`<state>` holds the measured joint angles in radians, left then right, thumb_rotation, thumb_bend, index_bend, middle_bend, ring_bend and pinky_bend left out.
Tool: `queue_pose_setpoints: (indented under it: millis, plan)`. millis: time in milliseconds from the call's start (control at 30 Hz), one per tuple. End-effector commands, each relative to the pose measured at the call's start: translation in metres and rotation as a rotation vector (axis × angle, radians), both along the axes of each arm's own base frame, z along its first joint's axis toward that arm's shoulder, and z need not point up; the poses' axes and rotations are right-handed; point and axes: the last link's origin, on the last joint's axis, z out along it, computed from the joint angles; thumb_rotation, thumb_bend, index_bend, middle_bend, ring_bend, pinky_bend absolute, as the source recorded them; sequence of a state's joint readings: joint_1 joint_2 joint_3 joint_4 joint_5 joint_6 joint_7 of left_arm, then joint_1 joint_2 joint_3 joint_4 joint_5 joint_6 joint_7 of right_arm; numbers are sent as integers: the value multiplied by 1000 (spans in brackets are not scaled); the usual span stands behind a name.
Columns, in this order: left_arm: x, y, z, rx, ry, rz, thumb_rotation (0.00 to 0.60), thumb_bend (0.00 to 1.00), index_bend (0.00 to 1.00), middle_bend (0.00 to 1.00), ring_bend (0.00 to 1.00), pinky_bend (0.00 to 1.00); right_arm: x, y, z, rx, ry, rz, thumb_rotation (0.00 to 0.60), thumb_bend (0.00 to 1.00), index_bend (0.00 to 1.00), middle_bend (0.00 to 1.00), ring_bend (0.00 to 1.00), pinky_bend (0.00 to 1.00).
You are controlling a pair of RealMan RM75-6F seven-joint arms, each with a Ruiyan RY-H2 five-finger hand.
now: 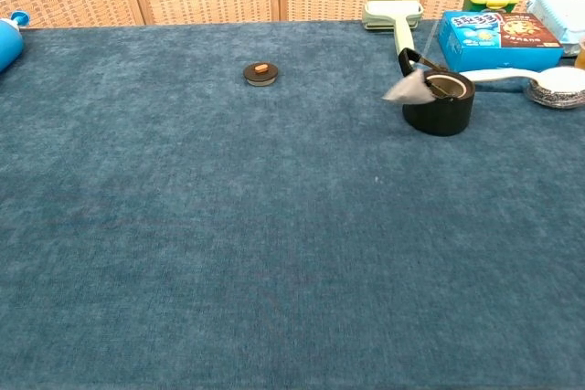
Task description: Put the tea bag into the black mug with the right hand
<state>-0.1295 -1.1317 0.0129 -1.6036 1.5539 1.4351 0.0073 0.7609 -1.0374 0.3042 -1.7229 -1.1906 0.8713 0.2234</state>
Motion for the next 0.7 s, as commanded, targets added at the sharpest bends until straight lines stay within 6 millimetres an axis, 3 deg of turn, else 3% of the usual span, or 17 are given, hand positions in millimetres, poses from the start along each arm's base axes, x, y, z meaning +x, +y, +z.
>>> queue_pose_setpoints:
  millis: [33,467,700]
  plan:
    - [-1,0,0,1,0,4,600,283,163,189,102,128,0,-5,5,-10,-4,-9,600,377,544,1000,1000,1000]
    - [-5,-1,0,6,4,21,600,284,163,189,102,128,-16,-25,45,-103,-16,-70,600,377,548,1000,1000,1000]
    - [-8,-5,1,13,8,33,600,283,163,189,102,128,-27,-30,49,-104,-19,-98,600,377,548,1000,1000,1000]
